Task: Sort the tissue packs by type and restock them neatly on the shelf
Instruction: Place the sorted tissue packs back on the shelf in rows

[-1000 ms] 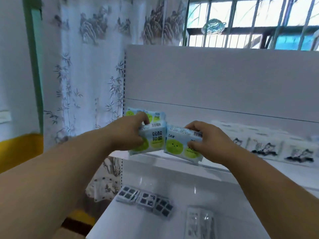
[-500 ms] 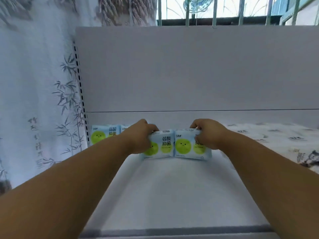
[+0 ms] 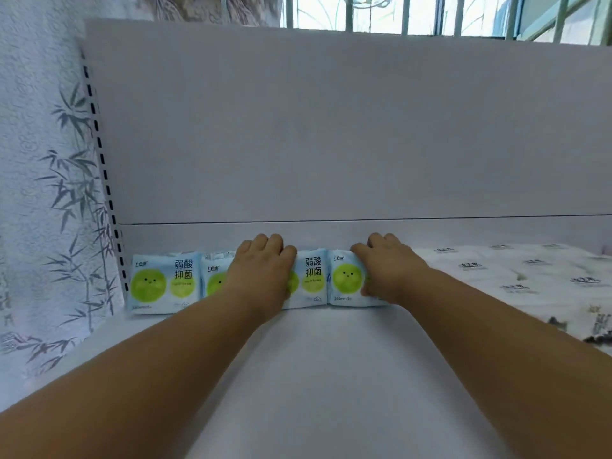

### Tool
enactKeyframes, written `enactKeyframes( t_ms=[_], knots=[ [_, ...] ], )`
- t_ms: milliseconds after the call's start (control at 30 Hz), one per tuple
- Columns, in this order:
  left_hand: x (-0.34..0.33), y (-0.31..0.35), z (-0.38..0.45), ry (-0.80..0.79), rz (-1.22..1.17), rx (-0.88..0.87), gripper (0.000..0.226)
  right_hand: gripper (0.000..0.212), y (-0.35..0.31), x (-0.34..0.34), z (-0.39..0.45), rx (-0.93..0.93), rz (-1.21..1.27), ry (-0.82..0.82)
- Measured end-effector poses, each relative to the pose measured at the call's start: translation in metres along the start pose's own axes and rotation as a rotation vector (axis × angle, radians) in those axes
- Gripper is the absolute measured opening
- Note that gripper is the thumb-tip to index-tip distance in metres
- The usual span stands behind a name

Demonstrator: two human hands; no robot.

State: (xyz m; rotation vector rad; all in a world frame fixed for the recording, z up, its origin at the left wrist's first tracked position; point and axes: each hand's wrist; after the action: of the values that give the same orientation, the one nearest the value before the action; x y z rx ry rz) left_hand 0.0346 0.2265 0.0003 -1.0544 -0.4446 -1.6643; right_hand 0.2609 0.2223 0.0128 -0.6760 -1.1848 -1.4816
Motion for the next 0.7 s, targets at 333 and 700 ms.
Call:
enactKeyframes(
  t_ms=[333, 700],
  knots=[
    [-0.010, -0.011, 0.008, 0.006, -0.189, -0.037, 0.070, 0.059, -0.010, -0.012, 0.009, -0.057, -0.094, 0.080],
    [0.052, 0.037, -0.046, 0.030, -0.086, 0.094, 0.062, 0.063, -0.036, 0.039, -0.056, 0.024, 0.063, 0.224]
  ],
)
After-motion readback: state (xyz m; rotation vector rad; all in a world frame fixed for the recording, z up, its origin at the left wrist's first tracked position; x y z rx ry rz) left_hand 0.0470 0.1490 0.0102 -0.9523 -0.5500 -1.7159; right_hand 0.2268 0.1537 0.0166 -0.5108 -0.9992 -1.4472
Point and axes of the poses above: each hand's wrist, its own z-axis towards the middle knuckle, its own x-axis out of the back of the hand, y = z × x, and after that the axes turned 10 degrees about -z, right-handed
